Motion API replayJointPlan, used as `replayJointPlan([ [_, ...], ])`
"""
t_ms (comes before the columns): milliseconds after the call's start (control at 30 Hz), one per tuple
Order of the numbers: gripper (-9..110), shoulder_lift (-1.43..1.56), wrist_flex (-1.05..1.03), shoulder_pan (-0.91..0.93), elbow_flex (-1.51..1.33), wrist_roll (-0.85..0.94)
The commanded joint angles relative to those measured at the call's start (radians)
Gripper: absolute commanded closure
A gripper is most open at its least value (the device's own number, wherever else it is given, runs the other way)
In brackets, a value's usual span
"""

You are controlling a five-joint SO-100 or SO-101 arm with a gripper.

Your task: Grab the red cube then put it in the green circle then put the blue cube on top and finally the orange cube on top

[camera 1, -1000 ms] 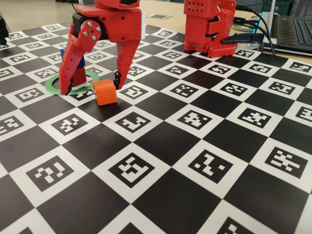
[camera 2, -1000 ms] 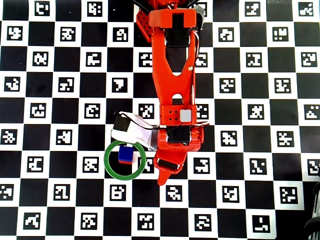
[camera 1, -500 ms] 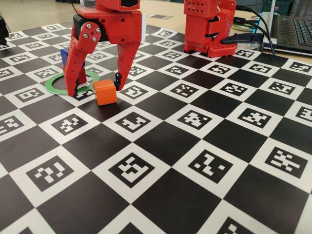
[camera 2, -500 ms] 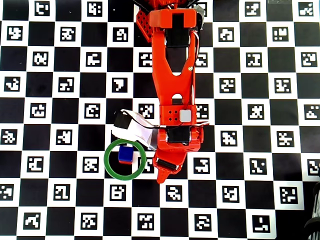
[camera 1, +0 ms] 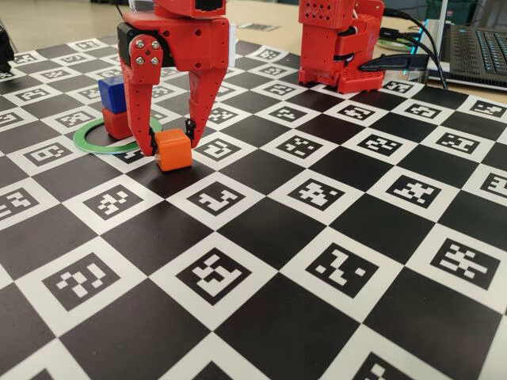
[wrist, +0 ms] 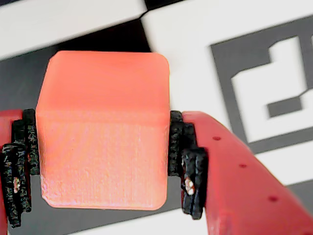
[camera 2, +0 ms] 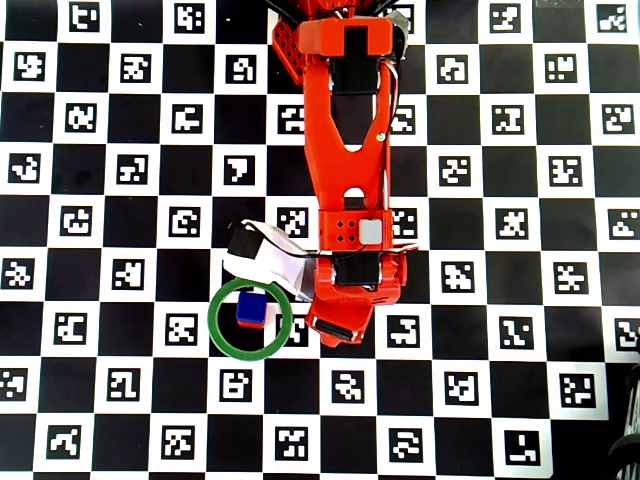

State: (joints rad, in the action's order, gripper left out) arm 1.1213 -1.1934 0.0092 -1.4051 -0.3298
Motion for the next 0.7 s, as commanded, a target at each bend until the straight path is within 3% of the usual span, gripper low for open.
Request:
replayJointPlan([
  [0,96,0.092,-0.08,0.04,0.138,0.034],
  [667,96,0.114,-0.474,0.17,0.594,0.413],
])
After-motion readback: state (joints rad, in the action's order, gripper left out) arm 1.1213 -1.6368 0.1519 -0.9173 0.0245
